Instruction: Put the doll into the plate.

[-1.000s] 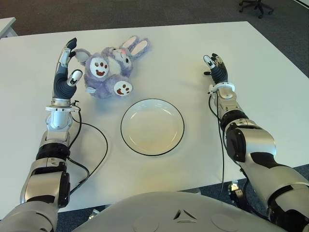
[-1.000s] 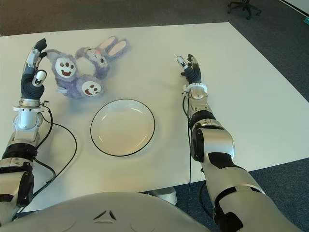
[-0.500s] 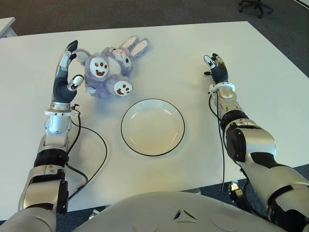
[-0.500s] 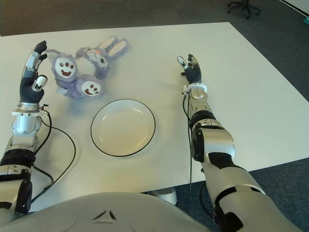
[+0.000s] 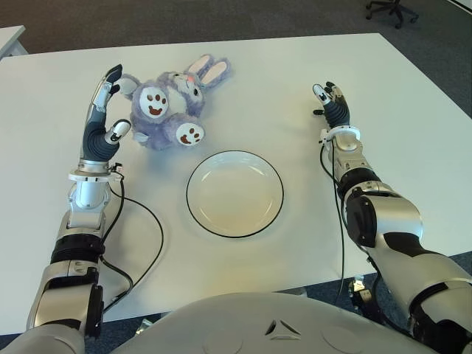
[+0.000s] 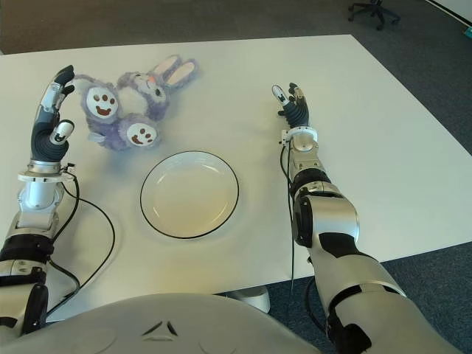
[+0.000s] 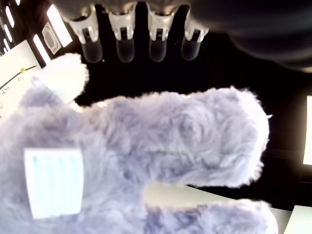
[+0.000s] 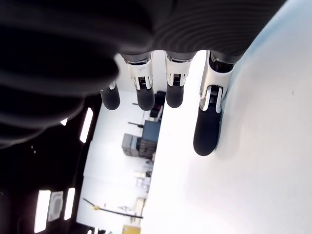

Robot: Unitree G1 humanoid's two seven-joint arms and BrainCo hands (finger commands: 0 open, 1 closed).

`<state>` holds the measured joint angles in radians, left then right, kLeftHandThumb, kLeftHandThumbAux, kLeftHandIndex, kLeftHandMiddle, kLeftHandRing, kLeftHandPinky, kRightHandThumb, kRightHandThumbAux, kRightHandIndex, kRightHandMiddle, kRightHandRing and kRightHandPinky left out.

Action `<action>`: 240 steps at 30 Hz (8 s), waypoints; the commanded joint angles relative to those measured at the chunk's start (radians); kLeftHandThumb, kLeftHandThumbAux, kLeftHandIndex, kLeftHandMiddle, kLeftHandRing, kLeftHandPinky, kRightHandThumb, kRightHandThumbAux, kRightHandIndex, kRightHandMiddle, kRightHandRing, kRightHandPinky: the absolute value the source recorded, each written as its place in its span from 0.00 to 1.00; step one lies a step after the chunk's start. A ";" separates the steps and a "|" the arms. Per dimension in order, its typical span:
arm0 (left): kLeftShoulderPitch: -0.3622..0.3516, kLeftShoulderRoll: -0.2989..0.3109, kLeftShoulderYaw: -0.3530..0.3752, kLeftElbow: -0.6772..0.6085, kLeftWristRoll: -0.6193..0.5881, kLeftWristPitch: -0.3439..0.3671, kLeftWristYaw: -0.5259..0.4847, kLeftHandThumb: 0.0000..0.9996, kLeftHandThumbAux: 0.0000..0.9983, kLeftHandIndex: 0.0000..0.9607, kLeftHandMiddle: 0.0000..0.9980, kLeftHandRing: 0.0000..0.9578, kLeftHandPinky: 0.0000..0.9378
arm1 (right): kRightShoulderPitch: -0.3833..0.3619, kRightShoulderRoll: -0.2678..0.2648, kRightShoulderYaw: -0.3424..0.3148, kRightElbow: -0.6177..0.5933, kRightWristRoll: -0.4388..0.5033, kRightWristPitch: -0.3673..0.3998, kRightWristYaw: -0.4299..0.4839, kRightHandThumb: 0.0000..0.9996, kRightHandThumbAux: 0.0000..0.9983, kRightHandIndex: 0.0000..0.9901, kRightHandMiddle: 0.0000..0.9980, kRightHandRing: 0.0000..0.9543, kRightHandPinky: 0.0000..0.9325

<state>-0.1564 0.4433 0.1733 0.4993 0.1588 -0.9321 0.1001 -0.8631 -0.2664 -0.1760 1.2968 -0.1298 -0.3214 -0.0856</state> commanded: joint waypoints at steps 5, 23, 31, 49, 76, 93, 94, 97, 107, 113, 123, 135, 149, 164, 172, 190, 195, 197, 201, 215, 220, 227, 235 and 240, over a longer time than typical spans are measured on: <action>0.092 0.048 -0.043 0.059 0.028 -0.035 -0.083 0.07 0.14 0.00 0.00 0.00 0.00 | 0.075 0.009 -0.002 0.055 0.004 0.082 0.009 0.00 0.38 0.00 0.00 0.00 0.00; 0.045 0.049 -0.050 0.090 0.227 -0.036 0.074 0.09 0.13 0.00 0.00 0.00 0.00 | 0.072 0.009 -0.006 0.056 0.010 0.082 0.015 0.00 0.37 0.00 0.00 0.00 0.00; 0.021 0.040 -0.069 0.114 0.285 0.012 0.155 0.11 0.14 0.00 0.00 0.00 0.00 | 0.072 0.012 -0.007 0.056 0.016 0.080 0.017 0.00 0.37 0.00 0.00 0.00 0.00; -0.036 0.030 -0.125 0.119 0.447 0.169 0.433 0.19 0.16 0.00 0.00 0.00 0.00 | 0.069 0.018 -0.017 0.056 0.022 0.079 0.010 0.00 0.37 0.00 0.00 0.00 0.00; -0.179 0.041 -0.228 0.283 0.515 0.167 0.774 0.16 0.24 0.00 0.04 0.03 0.00 | 0.069 0.020 -0.022 0.055 0.017 0.077 0.015 0.00 0.38 0.00 0.00 0.00 0.00; -0.210 0.056 -0.276 0.294 0.504 0.195 0.772 0.13 0.27 0.00 0.03 0.03 0.01 | 0.063 0.021 -0.026 0.056 0.020 0.083 0.013 0.00 0.37 0.00 0.00 0.00 0.00; -0.213 0.056 -0.277 0.294 0.501 0.195 0.770 0.13 0.27 0.00 0.03 0.03 0.01 | 0.063 0.021 -0.027 0.056 0.021 0.083 0.013 0.00 0.37 0.00 0.00 0.00 0.00; -0.217 0.056 -0.281 0.292 0.496 0.196 0.765 0.13 0.28 0.00 0.03 0.03 0.01 | 0.063 0.020 -0.028 0.056 0.022 0.083 0.014 0.00 0.37 0.00 0.00 0.00 0.00; -0.222 0.054 -0.289 0.280 0.478 0.195 0.730 0.09 0.26 0.00 0.04 0.04 0.00 | 0.061 0.022 -0.029 0.056 0.021 0.081 0.012 0.00 0.37 0.00 0.00 0.00 0.00; -0.211 0.050 -0.287 0.257 0.453 0.192 0.673 0.14 0.25 0.00 0.03 0.03 0.00 | 0.061 0.022 -0.033 0.056 0.023 0.080 0.011 0.00 0.37 0.00 0.00 0.00 0.00; -0.206 0.048 -0.284 0.230 0.430 0.182 0.609 0.17 0.22 0.00 0.00 0.00 0.00 | 0.061 0.022 -0.036 0.055 0.021 0.078 0.014 0.00 0.37 0.00 0.00 0.00 0.00; -0.233 0.034 -0.281 0.230 0.408 0.154 0.586 0.23 0.24 0.00 0.00 0.00 0.00 | 0.062 0.021 -0.033 0.056 0.017 0.080 0.018 0.00 0.38 0.00 0.00 0.00 0.00; -0.314 0.010 -0.276 0.307 0.362 0.074 0.565 0.37 0.27 0.00 0.02 0.01 0.02 | 0.064 0.021 -0.031 0.056 0.015 0.076 0.018 0.00 0.38 0.00 0.00 0.00 0.00; -0.396 -0.019 -0.267 0.392 0.278 0.060 0.456 0.45 0.23 0.01 0.02 0.02 0.06 | 0.066 0.022 -0.030 0.055 0.014 0.075 0.012 0.00 0.38 0.00 0.00 0.00 0.00; -0.438 -0.050 -0.263 0.404 0.278 0.064 0.470 0.47 0.23 0.01 0.05 0.04 0.08 | 0.067 0.020 -0.027 0.055 0.013 0.078 0.010 0.00 0.39 0.00 0.00 0.00 0.00; -0.493 -0.081 -0.261 0.476 0.277 0.106 0.482 0.55 0.28 0.15 0.22 0.22 0.27 | 0.067 0.016 -0.026 0.054 0.015 0.083 0.007 0.00 0.39 0.00 0.00 0.00 0.00; -0.493 -0.089 -0.261 0.457 0.267 0.152 0.468 0.59 0.28 0.24 0.32 0.33 0.37 | 0.066 0.015 -0.025 0.054 0.014 0.084 0.004 0.00 0.40 0.00 0.00 0.00 0.00; -0.494 -0.091 -0.261 0.450 0.261 0.167 0.460 0.62 0.29 0.29 0.36 0.39 0.43 | 0.066 0.015 -0.025 0.054 0.014 0.085 0.002 0.00 0.40 0.00 0.00 0.00 0.00; -0.495 -0.097 -0.258 0.437 0.254 0.208 0.448 0.68 0.30 0.40 0.44 0.48 0.51 | 0.065 0.016 -0.027 0.054 0.017 0.086 -0.001 0.00 0.39 0.00 0.00 0.00 0.00; -0.543 -0.114 -0.261 0.481 0.287 0.329 0.554 0.71 0.34 0.62 0.78 0.83 0.86 | 0.062 0.017 -0.043 0.054 0.027 0.091 -0.002 0.00 0.39 0.00 0.00 0.00 0.00; -0.558 -0.117 -0.269 0.507 0.302 0.387 0.600 0.73 0.38 0.63 0.82 0.86 0.88 | 0.061 0.016 -0.043 0.054 0.026 0.092 0.002 0.00 0.39 0.00 0.00 0.00 0.00; -0.564 -0.120 -0.274 0.516 0.300 0.432 0.615 0.72 0.45 0.68 0.83 0.88 0.91 | 0.061 0.016 -0.041 0.053 0.024 0.091 0.002 0.00 0.39 0.00 0.00 0.00 0.00; -0.570 -0.120 -0.269 0.540 0.280 0.430 0.595 0.67 0.62 0.82 0.87 0.92 0.95 | 0.061 0.015 -0.042 0.053 0.026 0.090 0.004 0.00 0.39 0.00 0.00 0.00 0.00; -0.574 -0.129 -0.262 0.548 0.273 0.427 0.620 0.77 0.65 0.84 0.88 0.93 0.95 | 0.061 0.013 -0.043 0.053 0.027 0.089 0.010 0.00 0.39 0.00 0.00 0.00 0.00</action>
<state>-0.7271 0.3271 -0.0933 1.0260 0.4413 -0.5125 0.7052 -0.8696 -0.2755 -0.2186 1.2991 -0.1132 -0.3132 -0.0910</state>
